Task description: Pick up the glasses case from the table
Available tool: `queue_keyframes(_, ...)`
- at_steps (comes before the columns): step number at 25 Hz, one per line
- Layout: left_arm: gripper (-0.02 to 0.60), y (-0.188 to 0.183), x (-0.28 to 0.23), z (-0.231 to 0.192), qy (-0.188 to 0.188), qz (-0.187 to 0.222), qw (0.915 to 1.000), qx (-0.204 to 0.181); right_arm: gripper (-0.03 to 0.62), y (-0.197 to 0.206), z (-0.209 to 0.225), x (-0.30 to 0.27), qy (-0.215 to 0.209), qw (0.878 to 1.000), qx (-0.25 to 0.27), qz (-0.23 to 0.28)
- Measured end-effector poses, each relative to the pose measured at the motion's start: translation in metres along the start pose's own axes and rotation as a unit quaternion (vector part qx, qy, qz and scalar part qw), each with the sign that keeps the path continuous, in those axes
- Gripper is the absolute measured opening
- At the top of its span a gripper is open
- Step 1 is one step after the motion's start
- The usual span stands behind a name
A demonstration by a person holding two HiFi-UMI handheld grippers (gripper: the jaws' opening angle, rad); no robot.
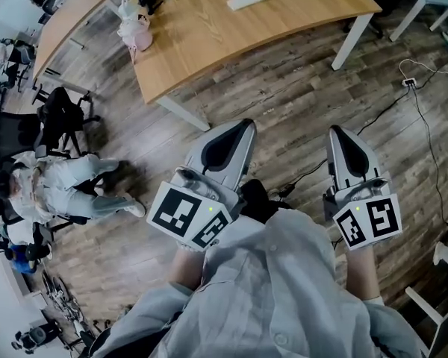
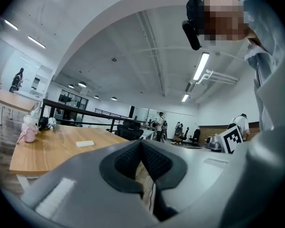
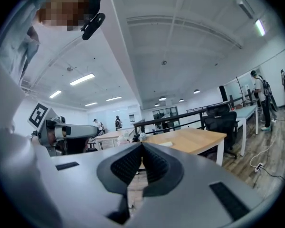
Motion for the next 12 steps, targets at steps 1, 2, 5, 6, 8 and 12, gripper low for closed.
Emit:
queue_keyframes(1,0.005,0.001,-0.003,0.005,0.005,0.000,1.0000,-0.001,0.002,0.000,0.004,0.005,0.005,1.000,0.001,0.001)
queue_keyframes(2,0.005,0.003,-0.006,0.009,0.010,0.000,0.9999,-0.003,0.002,-0.001,0.007,0.009,0.009,1.000,0.003,0.003)
queue_keyframes(5,0.005,0.003,-0.014,0.018,0.024,0.002,0.9997,-0.005,0.002,-0.004,0.015,0.018,0.021,1.000,0.005,0.009)
queue_keyframes(6,0.005,0.003,-0.017,0.020,0.028,0.003,0.9996,-0.005,0.002,-0.005,0.018,0.021,0.025,1.000,0.006,0.010)
queue_keyframes(8,0.005,0.002,-0.024,0.022,0.033,0.007,0.9994,-0.005,0.002,-0.003,0.023,0.025,0.035,0.999,0.005,0.011)
queue_keyframes(12,0.005,-0.003,-0.038,0.025,0.048,0.015,0.9986,-0.014,0.002,0.001,0.033,0.026,0.053,0.998,-0.004,0.016)
Point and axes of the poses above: the fingertips, and each gripper's own axes: x backward along the fingers, z to its right, y out of its underside, the point moved 5 cm from there along x, backward along the fingers, and after that the axes turned 2 degrees about x, right-handed, at the moved point
